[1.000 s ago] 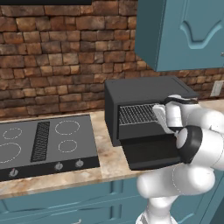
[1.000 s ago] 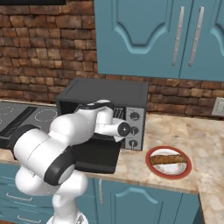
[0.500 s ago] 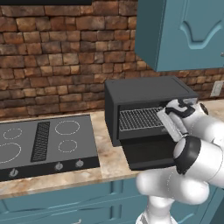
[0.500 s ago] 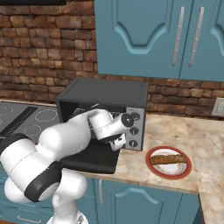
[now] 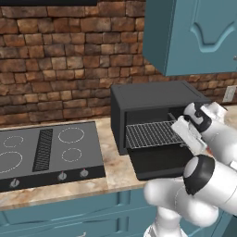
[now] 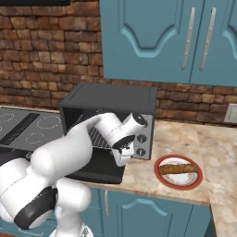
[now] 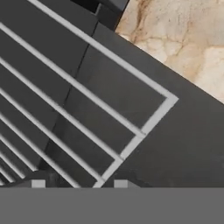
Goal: Pull the toaster oven rack outwards. Pick up the baguette from the plate and place it on the toaster oven rack. Close the toaster oven door fully and set the temperature to the lowest setting.
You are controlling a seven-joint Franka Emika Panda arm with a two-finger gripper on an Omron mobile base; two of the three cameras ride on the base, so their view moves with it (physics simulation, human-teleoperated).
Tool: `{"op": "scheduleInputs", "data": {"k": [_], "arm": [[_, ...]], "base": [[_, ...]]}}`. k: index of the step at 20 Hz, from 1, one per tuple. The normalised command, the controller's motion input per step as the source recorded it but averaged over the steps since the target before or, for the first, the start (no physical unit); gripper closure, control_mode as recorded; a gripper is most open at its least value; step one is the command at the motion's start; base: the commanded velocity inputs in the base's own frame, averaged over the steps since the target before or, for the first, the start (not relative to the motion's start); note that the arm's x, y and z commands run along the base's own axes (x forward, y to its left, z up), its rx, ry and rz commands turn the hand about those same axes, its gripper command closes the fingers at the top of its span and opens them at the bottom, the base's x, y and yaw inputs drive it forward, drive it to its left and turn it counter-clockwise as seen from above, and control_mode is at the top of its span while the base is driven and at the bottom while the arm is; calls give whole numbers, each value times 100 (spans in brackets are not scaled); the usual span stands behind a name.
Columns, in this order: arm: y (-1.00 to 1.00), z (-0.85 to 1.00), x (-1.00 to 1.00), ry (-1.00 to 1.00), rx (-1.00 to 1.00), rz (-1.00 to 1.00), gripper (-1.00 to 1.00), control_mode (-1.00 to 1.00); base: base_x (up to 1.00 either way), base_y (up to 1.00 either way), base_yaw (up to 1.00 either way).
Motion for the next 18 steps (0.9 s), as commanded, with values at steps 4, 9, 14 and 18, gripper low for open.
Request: {"op": "scheduleInputs", "data": {"k": [4, 9, 14, 18], "arm": [[-36, 65, -86, -11, -4, 16, 100, -100], [-47, 55, -5, 0, -28, 5, 100, -100], [-83, 2, 0, 1, -29, 3, 100, -100], [-94, 0, -1, 9, -19, 0, 100, -100]], "base": [[0, 0, 0], [0, 0, 0], [0, 0, 0], [0, 0, 0]]}}
